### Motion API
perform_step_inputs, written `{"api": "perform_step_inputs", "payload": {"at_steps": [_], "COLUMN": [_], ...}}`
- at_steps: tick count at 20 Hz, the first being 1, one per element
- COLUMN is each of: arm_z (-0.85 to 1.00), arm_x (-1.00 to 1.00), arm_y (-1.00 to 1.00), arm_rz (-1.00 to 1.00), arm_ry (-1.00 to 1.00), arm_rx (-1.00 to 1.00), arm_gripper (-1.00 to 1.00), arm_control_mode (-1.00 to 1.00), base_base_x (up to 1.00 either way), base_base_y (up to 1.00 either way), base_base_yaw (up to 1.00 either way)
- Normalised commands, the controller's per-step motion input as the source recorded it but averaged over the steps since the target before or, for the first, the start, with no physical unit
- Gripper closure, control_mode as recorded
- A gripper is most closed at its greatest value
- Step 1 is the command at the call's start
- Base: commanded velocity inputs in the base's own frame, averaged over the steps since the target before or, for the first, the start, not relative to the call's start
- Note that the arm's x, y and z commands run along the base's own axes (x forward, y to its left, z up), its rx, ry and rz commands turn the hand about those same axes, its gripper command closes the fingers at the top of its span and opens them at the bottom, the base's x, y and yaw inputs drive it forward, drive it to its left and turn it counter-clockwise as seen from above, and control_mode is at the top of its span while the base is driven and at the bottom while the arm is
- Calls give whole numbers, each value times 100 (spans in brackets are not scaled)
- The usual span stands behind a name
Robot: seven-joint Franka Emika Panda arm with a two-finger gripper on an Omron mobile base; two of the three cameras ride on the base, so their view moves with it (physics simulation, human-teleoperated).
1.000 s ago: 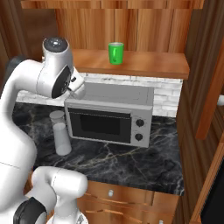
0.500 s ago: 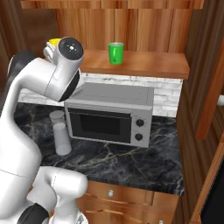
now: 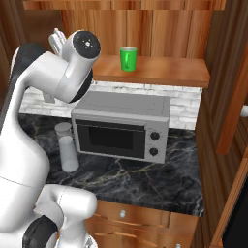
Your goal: There is a tray on the dining counter. Grab the cup, mug, and pitcher and place them on the tray. The pitcher may be placed next to the tray if it cannot fit the tray.
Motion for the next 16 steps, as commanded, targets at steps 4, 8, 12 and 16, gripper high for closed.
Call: {"api": "perform_step_inputs", "payload": {"at_steps": [4, 8, 12, 16], "arm_z": [42, 24, -3, -32], "arm_x": [0, 6, 1, 0], "arm_y": [0, 0, 11, 21], "arm_rz": [0, 0, 0, 0], "arm_ry": [-1, 0, -3, -7], "arm_rx": [8, 8, 8, 13], "arm_gripper": [-100, -100, -100, -100], "arm_control_mode": [-100, -100, -100, -100], "base_base_x": [0, 0, 0, 0], "base_base_y": [0, 0, 0, 0], "base_base_yaw": [0, 0, 0, 0]}}
